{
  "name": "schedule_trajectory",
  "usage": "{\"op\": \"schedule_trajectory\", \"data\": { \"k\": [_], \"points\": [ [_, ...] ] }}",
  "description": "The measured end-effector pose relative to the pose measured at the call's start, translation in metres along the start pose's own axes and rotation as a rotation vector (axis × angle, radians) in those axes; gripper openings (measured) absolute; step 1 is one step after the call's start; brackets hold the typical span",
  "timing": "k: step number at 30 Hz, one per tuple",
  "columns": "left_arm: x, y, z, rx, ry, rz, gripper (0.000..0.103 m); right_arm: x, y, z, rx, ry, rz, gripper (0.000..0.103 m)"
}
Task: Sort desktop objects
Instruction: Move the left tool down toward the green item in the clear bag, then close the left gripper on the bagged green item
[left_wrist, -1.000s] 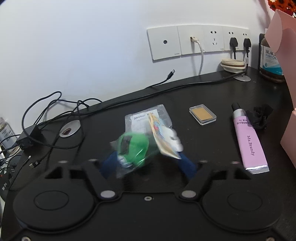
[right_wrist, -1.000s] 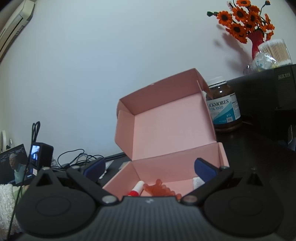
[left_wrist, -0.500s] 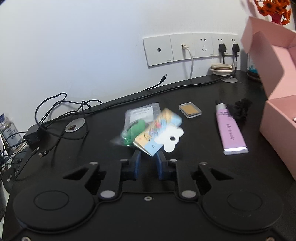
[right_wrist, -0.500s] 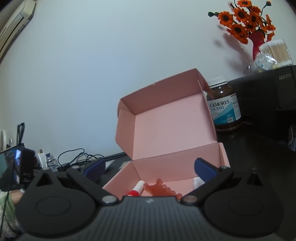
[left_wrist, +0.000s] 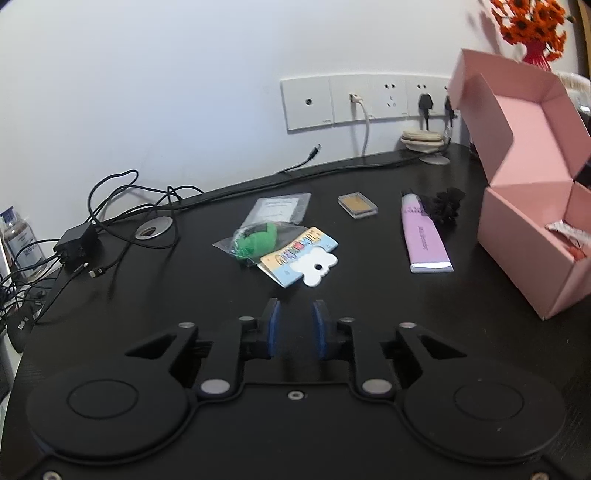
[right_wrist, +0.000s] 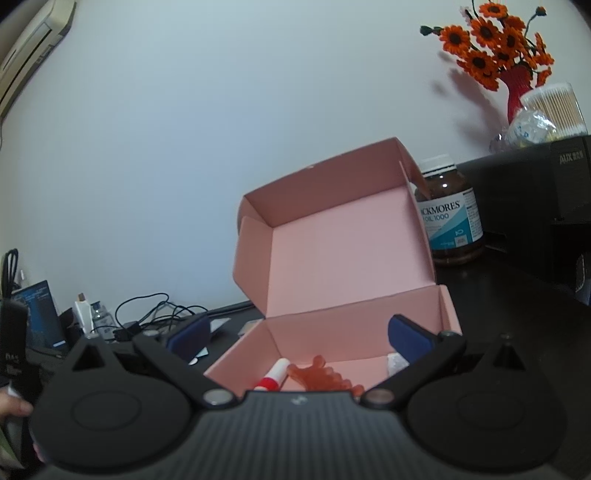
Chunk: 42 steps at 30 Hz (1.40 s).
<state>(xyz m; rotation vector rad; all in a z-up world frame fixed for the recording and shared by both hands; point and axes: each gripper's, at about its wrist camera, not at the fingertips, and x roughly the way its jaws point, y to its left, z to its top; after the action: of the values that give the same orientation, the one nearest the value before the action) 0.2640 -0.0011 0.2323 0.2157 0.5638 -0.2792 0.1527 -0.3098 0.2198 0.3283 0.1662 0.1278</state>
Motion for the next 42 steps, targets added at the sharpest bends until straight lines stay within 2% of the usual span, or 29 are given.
{"op": "schedule_trajectory", "data": {
  "k": [1, 2, 3, 5, 8, 11, 18, 23, 28, 30, 39, 42],
  "points": [
    [0.001, 0.002, 0.002, -0.014, -0.004, 0.001, 0.029, 0.000, 0.000, 0.000, -0.001, -0.001, 0.000, 0.102],
    [0.002, 0.004, 0.005, -0.028, -0.007, 0.003, 0.042, 0.000, 0.000, 0.000, -0.002, -0.002, 0.000, 0.102],
    [0.004, 0.006, 0.008, -0.042, -0.014, 0.007, 0.060, 0.000, 0.000, 0.000, 0.000, -0.001, 0.001, 0.102],
    [0.006, 0.009, 0.013, -0.068, -0.046, 0.031, 0.079, 0.000, -0.001, 0.000, 0.006, 0.001, 0.002, 0.102],
    [0.016, 0.011, 0.025, -0.095, -0.077, 0.051, 0.084, 0.000, -0.002, 0.000, 0.013, 0.001, 0.007, 0.102],
    [0.036, 0.012, 0.039, -0.110, -0.050, 0.038, 0.089, 0.000, -0.002, 0.000, 0.014, 0.002, 0.013, 0.102],
    [0.083, 0.017, 0.057, -0.215, 0.011, 0.076, 0.089, 0.000, -0.004, 0.000, 0.025, 0.006, 0.028, 0.102],
    [0.103, 0.017, 0.058, -0.215, 0.045, 0.104, 0.086, 0.000, -0.007, 0.001, 0.042, 0.013, 0.035, 0.102],
    [0.103, 0.013, 0.055, -0.183, 0.057, 0.098, 0.073, 0.000, -0.005, 0.000, 0.033, 0.009, 0.042, 0.102],
    [0.099, 0.011, 0.053, -0.165, 0.051, 0.118, 0.051, 0.000, -0.003, 0.000, 0.022, 0.007, 0.046, 0.102],
    [0.064, 0.015, 0.037, -0.177, 0.075, 0.081, 0.030, 0.003, -0.004, 0.001, 0.034, 0.021, 0.044, 0.102],
    [0.047, 0.014, 0.029, -0.168, 0.073, 0.069, 0.027, 0.003, -0.003, 0.000, 0.025, 0.023, 0.042, 0.102]
  ]
}}
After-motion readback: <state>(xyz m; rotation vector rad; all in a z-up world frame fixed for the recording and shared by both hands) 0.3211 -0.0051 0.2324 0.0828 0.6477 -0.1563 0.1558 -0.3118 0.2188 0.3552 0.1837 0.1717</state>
